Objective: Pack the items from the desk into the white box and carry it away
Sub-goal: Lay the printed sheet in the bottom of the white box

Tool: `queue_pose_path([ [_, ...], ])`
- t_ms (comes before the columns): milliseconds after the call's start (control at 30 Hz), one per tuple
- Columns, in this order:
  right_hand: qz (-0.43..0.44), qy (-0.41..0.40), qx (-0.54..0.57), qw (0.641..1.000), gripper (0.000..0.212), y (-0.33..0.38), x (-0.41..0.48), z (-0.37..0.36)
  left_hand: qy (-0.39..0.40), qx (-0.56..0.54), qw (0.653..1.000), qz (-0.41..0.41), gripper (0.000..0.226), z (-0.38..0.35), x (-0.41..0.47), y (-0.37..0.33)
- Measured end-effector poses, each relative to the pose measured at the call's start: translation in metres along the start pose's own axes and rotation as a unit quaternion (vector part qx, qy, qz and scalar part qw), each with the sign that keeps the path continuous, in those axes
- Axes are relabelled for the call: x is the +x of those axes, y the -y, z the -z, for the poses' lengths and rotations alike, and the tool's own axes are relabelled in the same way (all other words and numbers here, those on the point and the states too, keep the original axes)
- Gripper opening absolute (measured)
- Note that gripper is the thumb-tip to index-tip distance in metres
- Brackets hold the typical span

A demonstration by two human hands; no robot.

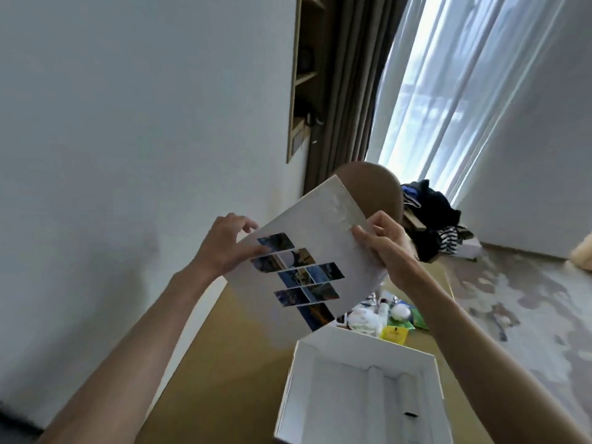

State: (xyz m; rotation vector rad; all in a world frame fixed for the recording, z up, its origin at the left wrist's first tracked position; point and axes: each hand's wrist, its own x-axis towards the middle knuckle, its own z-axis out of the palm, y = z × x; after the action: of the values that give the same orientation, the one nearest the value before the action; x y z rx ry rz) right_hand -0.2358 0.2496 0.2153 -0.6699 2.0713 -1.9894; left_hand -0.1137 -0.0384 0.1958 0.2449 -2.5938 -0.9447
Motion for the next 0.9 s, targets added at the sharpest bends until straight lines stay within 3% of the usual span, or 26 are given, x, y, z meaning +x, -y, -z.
queue_pose_path([
  [100,0.003,-0.049,0.033,0.998,0.034,0.006,-0.034,0.038,0.103,-0.036,0.994,0.016,0.038,-0.004,0.007,-0.039],
  [200,-0.015,-0.088,0.034,0.995,0.035,-0.008,-0.069,0.066,0.137,-0.044,0.989,0.016,0.039,-0.024,0.002,-0.061],
  [333,-0.081,-0.136,0.006,0.987,0.033,-0.038,-0.12,0.088,0.194,-0.011,0.981,-0.026,0.019,-0.067,-0.013,-0.078],
  [433,-0.146,-0.135,-0.057,0.978,0.033,-0.059,-0.151,0.101,0.225,0.018,0.973,-0.048,0.016,-0.096,-0.02,-0.083],
  [633,-0.169,-0.112,-0.111,0.973,0.026,-0.083,-0.173,0.098,0.309,0.018,0.947,-0.085,0.009,-0.132,-0.01,-0.072],
  [733,-0.212,-0.129,-0.161,0.955,0.02,-0.098,-0.177,0.083,0.353,0.02,0.931,-0.091,0.008,-0.144,-0.012,-0.055],
  [900,-0.281,-0.157,-0.274,0.906,0.036,-0.116,-0.185,0.074,0.39,0.061,0.909,-0.134,0.016,-0.173,-0.018,-0.037],
])
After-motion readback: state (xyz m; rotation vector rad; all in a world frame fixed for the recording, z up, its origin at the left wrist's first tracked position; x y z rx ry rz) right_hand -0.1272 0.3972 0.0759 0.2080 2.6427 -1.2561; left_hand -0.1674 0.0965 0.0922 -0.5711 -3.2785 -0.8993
